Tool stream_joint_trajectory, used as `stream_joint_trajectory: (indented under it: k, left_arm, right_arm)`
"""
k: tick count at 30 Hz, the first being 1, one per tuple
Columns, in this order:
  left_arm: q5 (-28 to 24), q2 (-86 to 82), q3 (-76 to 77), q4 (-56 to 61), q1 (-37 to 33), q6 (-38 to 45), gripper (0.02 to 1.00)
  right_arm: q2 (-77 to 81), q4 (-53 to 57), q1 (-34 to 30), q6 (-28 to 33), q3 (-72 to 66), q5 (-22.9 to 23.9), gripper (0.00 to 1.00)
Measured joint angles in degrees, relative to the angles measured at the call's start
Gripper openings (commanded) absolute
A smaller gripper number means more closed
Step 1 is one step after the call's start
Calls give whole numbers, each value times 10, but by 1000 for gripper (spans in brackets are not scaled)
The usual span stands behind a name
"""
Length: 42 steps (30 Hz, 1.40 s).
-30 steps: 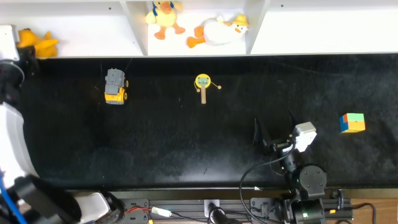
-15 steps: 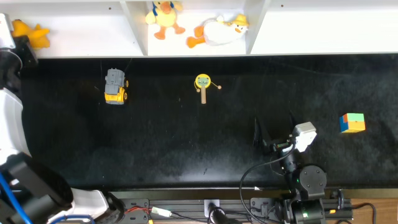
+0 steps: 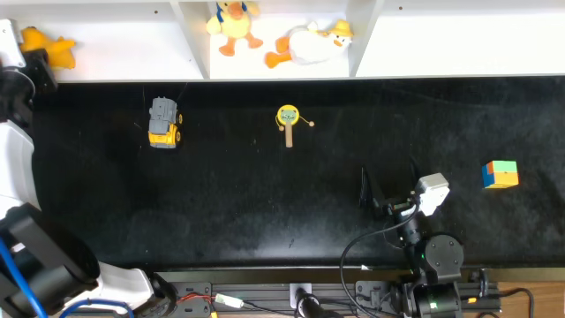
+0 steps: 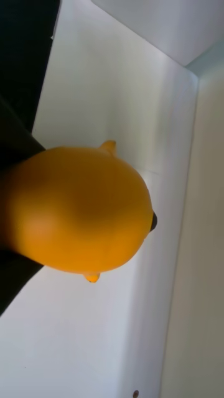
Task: Store Toys
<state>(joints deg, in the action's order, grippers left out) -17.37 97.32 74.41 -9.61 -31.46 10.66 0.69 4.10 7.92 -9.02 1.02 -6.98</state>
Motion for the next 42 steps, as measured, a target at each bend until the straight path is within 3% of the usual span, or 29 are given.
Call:
stream_joint_trajectory:
  k: [12, 15, 21, 23, 30, 42]
  left_arm:
    - [-3, 16, 3, 16, 0, 0, 384]
    - [-5, 24, 5, 26, 1, 0, 426]
    - [-4, 31, 7, 41, 13, -1, 588]
    - [-4, 31, 7, 41, 15, 1, 717]
    - [-4, 39, 7, 36, 15, -1, 996]
    - [-4, 37, 7, 24, 15, -2, 998]
  right_arm:
    - [0, 0, 0, 0, 0, 0, 993]
    - [0, 0, 0, 0, 0, 0, 996]
    - [0, 0, 0, 0, 0, 0, 996]
    - [0, 0, 0, 0, 0, 0, 993]
    - [0, 0, 0, 0, 0, 0, 996]
    - [0, 0, 0, 0, 0, 0, 993]
